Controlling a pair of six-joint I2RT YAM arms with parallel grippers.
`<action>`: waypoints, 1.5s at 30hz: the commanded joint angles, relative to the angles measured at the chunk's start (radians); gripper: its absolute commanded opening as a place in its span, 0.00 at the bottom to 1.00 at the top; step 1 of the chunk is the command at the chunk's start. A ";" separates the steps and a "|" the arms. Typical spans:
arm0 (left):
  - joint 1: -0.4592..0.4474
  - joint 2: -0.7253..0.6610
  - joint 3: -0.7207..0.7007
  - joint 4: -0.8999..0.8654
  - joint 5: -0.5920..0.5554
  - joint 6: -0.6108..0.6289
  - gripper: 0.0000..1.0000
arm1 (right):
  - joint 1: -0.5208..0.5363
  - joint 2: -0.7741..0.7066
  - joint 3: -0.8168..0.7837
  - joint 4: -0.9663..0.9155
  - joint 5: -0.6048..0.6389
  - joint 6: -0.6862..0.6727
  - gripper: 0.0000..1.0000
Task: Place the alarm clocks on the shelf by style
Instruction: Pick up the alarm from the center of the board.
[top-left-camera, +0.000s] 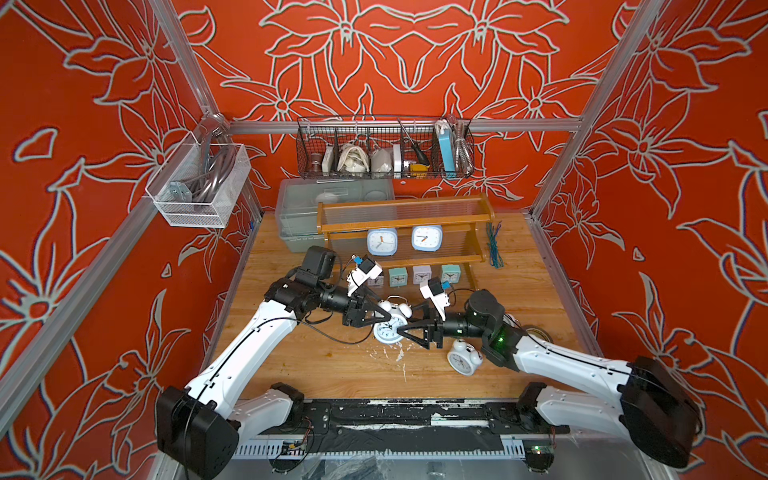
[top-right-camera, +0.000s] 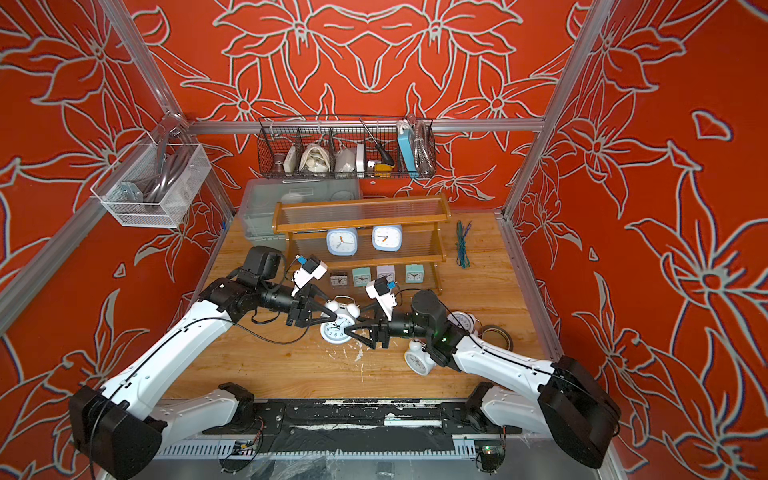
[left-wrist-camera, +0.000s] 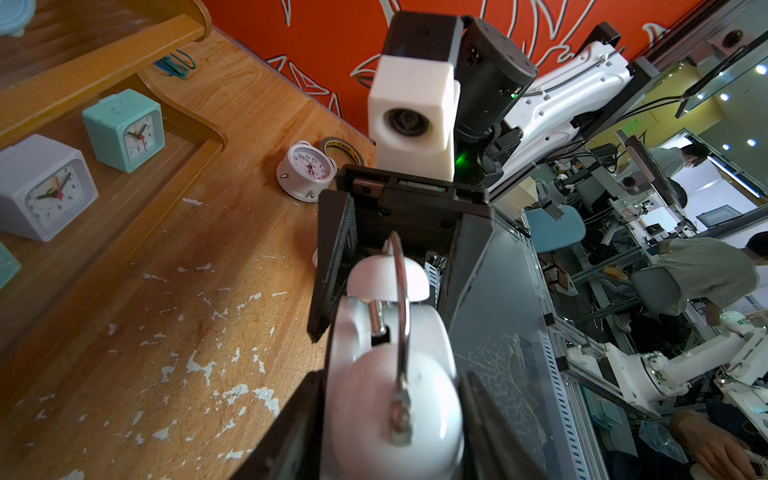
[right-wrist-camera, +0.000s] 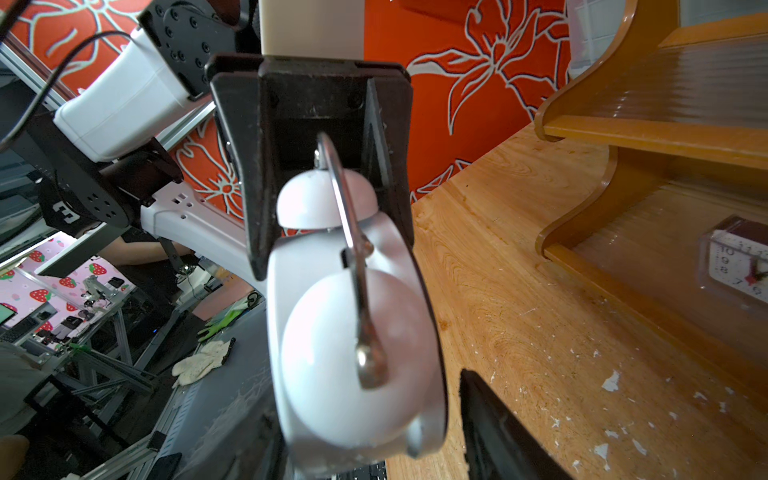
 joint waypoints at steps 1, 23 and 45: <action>0.007 -0.019 0.003 0.027 0.056 0.008 0.38 | 0.008 -0.002 -0.002 0.030 -0.016 -0.007 0.57; 0.121 -0.035 -0.007 -0.002 -0.001 0.029 0.72 | -0.033 -0.031 0.117 -0.296 -0.046 -0.244 0.34; 0.360 -0.120 -0.010 -0.051 -0.285 -0.052 0.78 | -0.295 0.198 0.643 -0.679 -0.188 -0.466 0.30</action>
